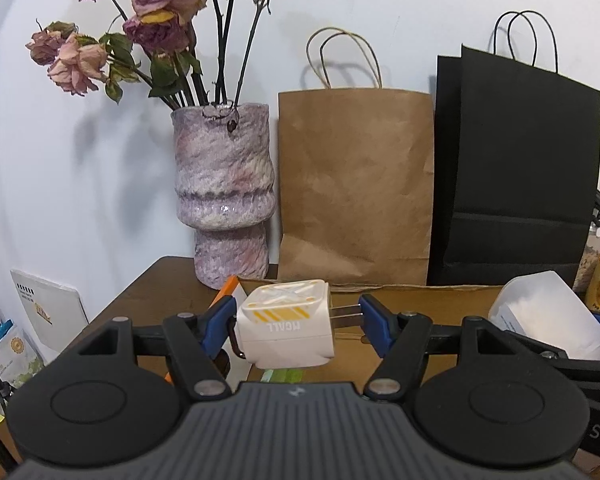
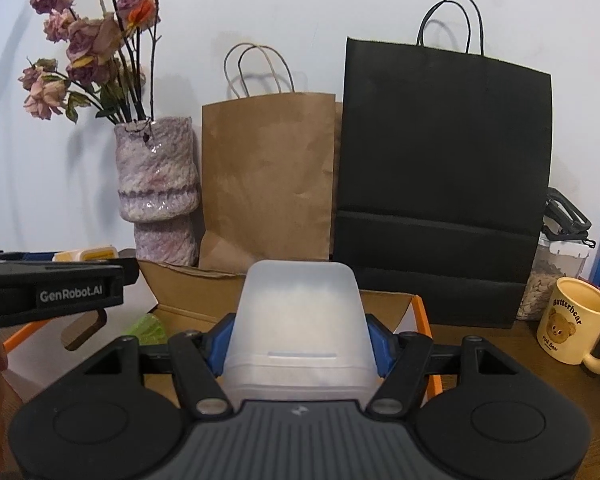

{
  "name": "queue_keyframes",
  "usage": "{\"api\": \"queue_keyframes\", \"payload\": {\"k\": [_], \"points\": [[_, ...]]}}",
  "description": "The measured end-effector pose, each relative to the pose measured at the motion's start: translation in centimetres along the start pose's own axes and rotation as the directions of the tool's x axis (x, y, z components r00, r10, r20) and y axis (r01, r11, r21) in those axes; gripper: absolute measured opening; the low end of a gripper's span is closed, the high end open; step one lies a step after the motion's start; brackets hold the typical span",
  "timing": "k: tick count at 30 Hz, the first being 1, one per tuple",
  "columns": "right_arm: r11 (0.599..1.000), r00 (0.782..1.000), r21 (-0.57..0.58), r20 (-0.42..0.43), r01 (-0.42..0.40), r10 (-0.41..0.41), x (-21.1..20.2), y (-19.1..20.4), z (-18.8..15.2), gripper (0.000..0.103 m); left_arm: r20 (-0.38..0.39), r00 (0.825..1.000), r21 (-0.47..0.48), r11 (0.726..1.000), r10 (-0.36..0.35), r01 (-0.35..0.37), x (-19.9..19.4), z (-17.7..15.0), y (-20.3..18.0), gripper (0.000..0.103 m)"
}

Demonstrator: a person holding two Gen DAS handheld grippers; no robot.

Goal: Organize rigid objects
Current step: 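Release the plug adapter and translucent container into the red box with both grippers, then withdraw both grippers from the box back toward the remaining objects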

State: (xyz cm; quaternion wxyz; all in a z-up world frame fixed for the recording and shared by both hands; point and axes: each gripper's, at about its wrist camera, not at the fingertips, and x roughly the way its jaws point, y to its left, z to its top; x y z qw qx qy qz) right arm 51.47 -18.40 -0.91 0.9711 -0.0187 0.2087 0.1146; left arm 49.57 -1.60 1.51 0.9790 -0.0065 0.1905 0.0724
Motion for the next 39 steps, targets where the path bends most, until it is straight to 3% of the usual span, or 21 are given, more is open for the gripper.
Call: {"api": "queue_keyframes", "payload": {"k": [7, 8, 9, 10, 11, 12, 39], "points": [[1.000, 0.999, 0.004, -0.032, 0.006, -0.006, 0.5, -0.1, -0.4, 0.065, -0.031, 0.999, 0.004, 1.000, 0.021, -0.021, 0.6, -0.3, 0.1, 0.070], [1.000, 0.999, 0.008, -0.041, 0.008, -0.008, 0.6, -0.2, -0.4, 0.065, -0.029, 0.999, 0.006, 1.000, 0.031, -0.030, 0.6, -0.4, 0.1, 0.074], [1.000, 0.999, 0.012, -0.048, 0.013, -0.013, 0.7, -0.3, -0.5, 0.072, -0.024, 0.999, 0.007, 0.999, 0.037, -0.037, 0.6, -0.4, 0.2, 0.080], [1.000, 0.998, 0.012, -0.056, 0.017, -0.016, 0.8, -0.4, -0.5, 0.081, -0.020, 0.999, 0.008, 0.999, 0.045, -0.045, 0.5, -0.3, 0.2, 0.096], [1.000, 0.998, 0.015, -0.057, 0.026, -0.025, 0.9, -0.4, -0.5, 0.100, -0.014, 0.998, 0.007, 0.998, 0.055, -0.055, 0.4, -0.3, 0.2, 0.103], [0.999, 0.998, 0.016, -0.052, 0.034, -0.033, 0.9, -0.5, -0.6, 0.103, 0.000, 0.998, 0.005, 0.998, 0.062, -0.062, 0.2, -0.3, 0.3, 0.103], [0.998, 0.998, 0.005, -0.020, 0.063, -0.063, -1.6, -0.7, -0.2, 0.103, 0.006, 0.999, 0.000, 0.999, 0.038, -0.038, -1.8, 0.0, 0.6, 0.103]]}}
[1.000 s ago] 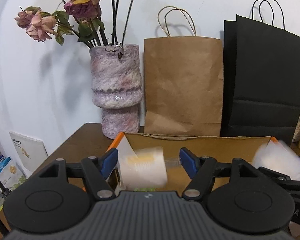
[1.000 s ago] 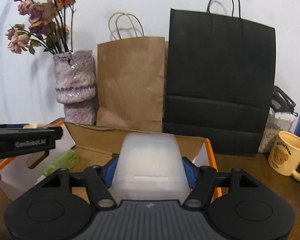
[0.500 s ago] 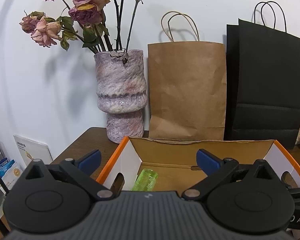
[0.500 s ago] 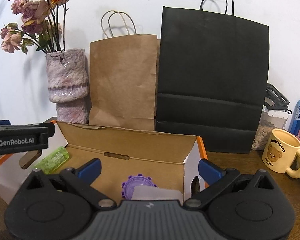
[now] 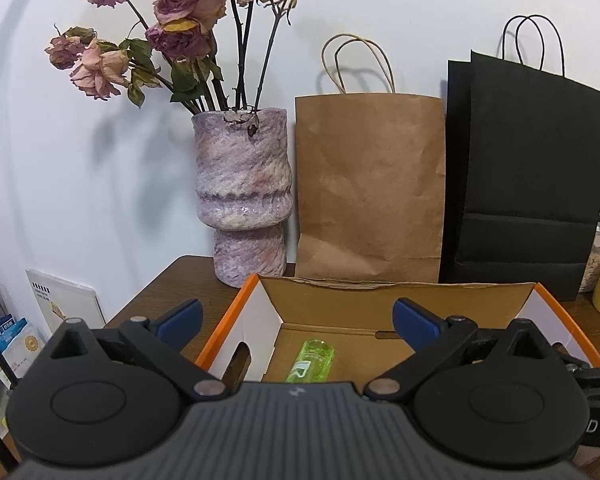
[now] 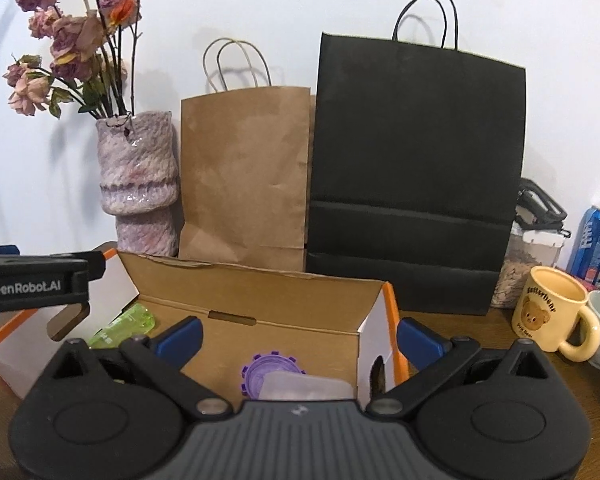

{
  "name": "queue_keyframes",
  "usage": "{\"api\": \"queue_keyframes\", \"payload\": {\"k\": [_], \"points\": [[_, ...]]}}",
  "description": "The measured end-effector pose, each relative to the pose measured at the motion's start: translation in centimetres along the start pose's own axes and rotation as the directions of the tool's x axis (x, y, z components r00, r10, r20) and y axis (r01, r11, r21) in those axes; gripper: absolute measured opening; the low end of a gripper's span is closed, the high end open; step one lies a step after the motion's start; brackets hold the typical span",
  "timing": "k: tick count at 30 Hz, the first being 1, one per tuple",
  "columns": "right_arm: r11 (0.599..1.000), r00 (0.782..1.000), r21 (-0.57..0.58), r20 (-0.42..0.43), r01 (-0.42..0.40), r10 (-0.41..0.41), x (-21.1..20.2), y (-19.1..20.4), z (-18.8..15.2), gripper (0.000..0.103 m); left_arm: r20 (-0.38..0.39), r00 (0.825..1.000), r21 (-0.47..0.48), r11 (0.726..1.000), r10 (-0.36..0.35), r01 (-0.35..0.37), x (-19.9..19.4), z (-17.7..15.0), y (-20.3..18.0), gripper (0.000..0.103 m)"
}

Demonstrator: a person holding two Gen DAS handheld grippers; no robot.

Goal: Organize rigid objects
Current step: 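Withdraw both grippers from the box back toward the remaining objects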

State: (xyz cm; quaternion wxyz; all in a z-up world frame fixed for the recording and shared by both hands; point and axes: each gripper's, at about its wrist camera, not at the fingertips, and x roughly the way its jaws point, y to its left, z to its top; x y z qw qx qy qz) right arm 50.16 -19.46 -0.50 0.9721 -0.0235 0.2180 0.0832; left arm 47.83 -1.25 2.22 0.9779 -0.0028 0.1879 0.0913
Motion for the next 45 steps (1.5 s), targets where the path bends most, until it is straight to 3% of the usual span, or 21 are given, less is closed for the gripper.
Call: {"api": "queue_keyframes", "payload": {"k": [33, 45], "points": [[1.000, 0.999, -0.014, 0.050, -0.004, 0.005, -10.9, -0.1, -4.0, 0.103, -0.013, 1.000, -0.028, 1.000, -0.015, 0.015, -9.8, -3.4, 2.3, 0.103], [1.000, 0.999, -0.018, 0.030, -0.012, 0.013, -15.2, 0.0, -6.7, 0.103, -0.025, 0.999, -0.027, 0.999, -0.025, 0.024, -14.0, -5.3, 2.7, 0.103]]}}
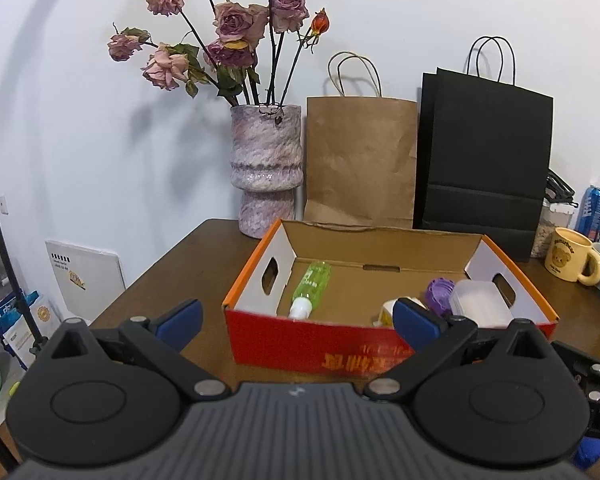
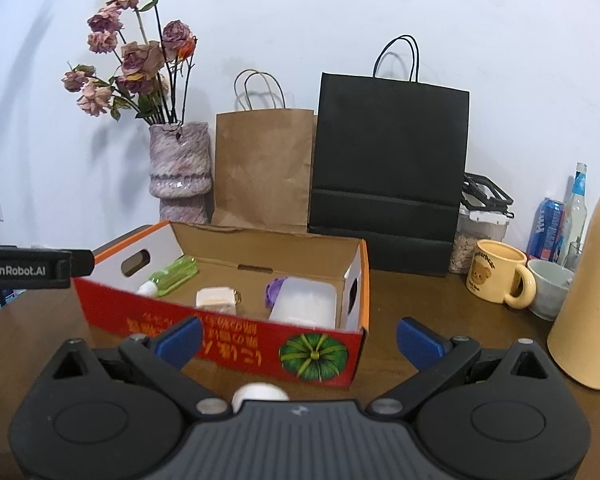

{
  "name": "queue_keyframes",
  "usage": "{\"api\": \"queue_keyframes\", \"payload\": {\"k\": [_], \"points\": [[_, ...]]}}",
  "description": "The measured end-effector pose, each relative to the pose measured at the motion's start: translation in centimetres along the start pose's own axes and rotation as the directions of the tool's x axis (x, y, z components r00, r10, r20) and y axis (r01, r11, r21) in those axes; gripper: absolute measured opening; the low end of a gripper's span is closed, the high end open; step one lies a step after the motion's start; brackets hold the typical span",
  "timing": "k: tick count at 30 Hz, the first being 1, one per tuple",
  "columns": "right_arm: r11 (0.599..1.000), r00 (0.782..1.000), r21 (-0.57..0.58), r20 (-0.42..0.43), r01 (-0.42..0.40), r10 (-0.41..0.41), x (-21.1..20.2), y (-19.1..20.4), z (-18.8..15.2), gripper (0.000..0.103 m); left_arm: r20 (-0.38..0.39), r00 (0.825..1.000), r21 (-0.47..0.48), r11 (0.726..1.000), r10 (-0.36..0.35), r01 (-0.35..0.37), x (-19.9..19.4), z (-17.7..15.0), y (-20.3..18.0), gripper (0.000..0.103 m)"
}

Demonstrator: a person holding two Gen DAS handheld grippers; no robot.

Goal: Organize rigid objects
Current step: 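Withdraw both grippers from the box back toward the remaining objects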

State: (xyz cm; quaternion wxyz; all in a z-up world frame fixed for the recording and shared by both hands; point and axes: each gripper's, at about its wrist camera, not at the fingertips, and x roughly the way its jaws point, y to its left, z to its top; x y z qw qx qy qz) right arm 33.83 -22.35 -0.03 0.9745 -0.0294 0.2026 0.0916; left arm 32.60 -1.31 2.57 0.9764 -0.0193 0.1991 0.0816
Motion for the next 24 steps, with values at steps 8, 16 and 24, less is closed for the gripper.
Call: {"api": "queue_keyframes", "payload": {"k": [8, 16, 24], "points": [[1.000, 0.999, 0.002, -0.037, 0.003, -0.002, -2.3, -0.3, -2.3, 0.103, -0.023, 1.000, 0.030, 1.000, -0.005, 0.006, -2.6, -2.3, 0.2, 0.103], [1.000, 0.995, -0.024, -0.100, 0.007, -0.010, -3.9, -0.5, -4.9, 0.103, -0.071, 0.997, 0.042, 0.999, -0.005, 0.008, -3.8, -4.8, 1.0, 0.103], [0.999, 0.990, -0.048, -0.141, 0.015, -0.021, -5.1, -0.7, -6.9, 0.103, -0.139, 0.990, 0.063, 0.998, 0.005, 0.004, -3.9, -7.4, 1.7, 0.103]]}}
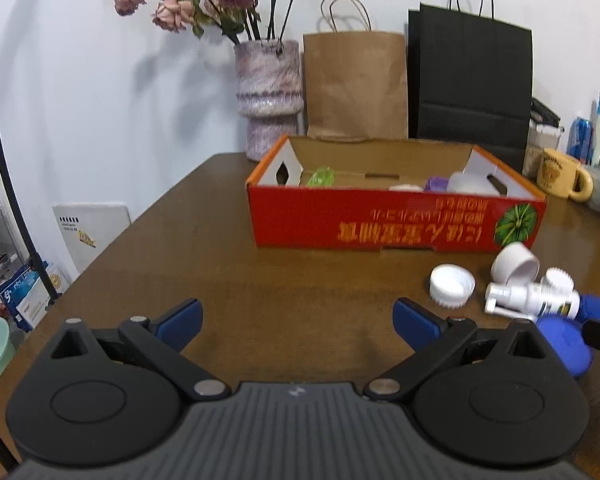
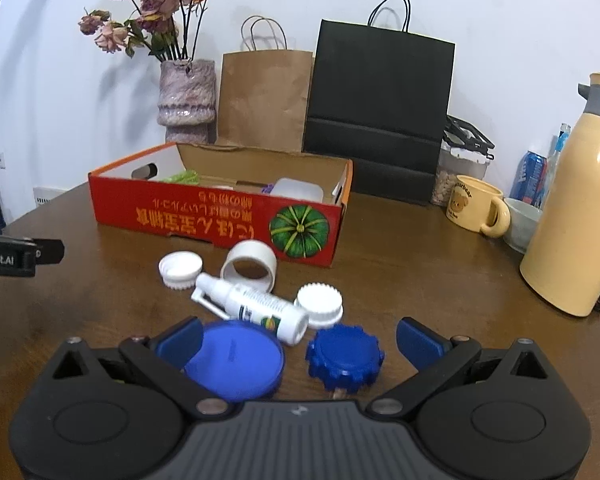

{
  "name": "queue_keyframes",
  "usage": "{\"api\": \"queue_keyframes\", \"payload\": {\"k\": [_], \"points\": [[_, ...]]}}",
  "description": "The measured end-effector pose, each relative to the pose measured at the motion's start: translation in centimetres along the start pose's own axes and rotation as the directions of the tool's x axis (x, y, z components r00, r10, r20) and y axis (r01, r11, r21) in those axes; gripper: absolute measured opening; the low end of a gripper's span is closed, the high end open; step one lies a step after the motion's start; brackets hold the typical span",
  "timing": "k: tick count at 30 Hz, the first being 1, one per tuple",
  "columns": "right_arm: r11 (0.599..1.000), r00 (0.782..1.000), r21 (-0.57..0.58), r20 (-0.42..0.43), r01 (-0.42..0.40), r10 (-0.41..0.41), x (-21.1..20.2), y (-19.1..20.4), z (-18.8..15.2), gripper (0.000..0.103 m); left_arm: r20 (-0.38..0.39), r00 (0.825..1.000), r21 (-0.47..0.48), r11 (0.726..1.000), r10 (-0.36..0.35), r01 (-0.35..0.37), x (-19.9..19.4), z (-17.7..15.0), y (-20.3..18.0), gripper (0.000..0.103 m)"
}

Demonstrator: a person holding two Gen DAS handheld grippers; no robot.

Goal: Organize rigid objects
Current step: 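Withdraw both grippers from the box back toward the remaining objects, then grasp the blue round lid with the right gripper while the left grasps the white spray bottle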

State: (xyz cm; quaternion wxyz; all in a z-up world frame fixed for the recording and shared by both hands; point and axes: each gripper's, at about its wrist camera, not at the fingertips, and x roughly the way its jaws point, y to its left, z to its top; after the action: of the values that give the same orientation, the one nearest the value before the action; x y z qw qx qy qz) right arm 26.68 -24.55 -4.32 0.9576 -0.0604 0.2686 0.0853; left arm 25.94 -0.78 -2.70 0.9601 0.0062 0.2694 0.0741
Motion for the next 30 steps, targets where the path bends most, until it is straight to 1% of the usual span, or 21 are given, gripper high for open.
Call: {"api": "queue_keyframes", "payload": {"k": [6, 13, 19, 22, 24, 25, 30], "points": [[1.000, 0.999, -0.005, -0.031, -0.022, 0.022, 0.0, 0.4, -1.1, 0.102, -0.004, 1.000, 0.005, 1.000, -0.006, 0.006, -0.2, -0.9, 0.3, 0.103], [0.999, 0.997, -0.004, -0.058, -0.051, 0.051, 0.9, 0.9, -1.3, 0.100, -0.007, 1.000, -0.001, 1.000, -0.029, 0.029, 0.0, -1.2, 0.4, 0.103], [0.997, 0.993, -0.011, -0.088, -0.077, 0.076, 2.2, 1.8, -1.1, 0.091, -0.005, 0.999, -0.001, 0.999, -0.039, 0.039, -0.1, -1.4, 0.4, 0.103], [0.997, 0.995, -0.027, -0.079, -0.071, 0.069, 2.5, 2.3, -0.9, 0.084, -0.008, 0.999, -0.005, 0.999, -0.042, 0.042, -0.1, -1.4, 0.5, 0.103], [0.995, 0.993, -0.022, -0.075, -0.093, 0.091, 2.6, 2.4, -0.9, 0.066, -0.008, 0.999, -0.010, 0.999, -0.044, 0.044, -0.1, -1.4, 0.6, 0.103], [0.994, 0.992, -0.013, -0.075, -0.105, 0.103, 2.5, 2.3, -0.9, 0.065, -0.007, 0.999, -0.013, 0.999, -0.045, 0.045, -0.1, -1.4, 0.6, 0.103], [0.994, 0.994, -0.037, -0.042, -0.100, 0.098, 1.9, 2.7, -1.1, 0.065, -0.006, 0.999, -0.013, 0.999, -0.044, 0.044, -0.1, -1.4, 0.7, 0.103]]}}
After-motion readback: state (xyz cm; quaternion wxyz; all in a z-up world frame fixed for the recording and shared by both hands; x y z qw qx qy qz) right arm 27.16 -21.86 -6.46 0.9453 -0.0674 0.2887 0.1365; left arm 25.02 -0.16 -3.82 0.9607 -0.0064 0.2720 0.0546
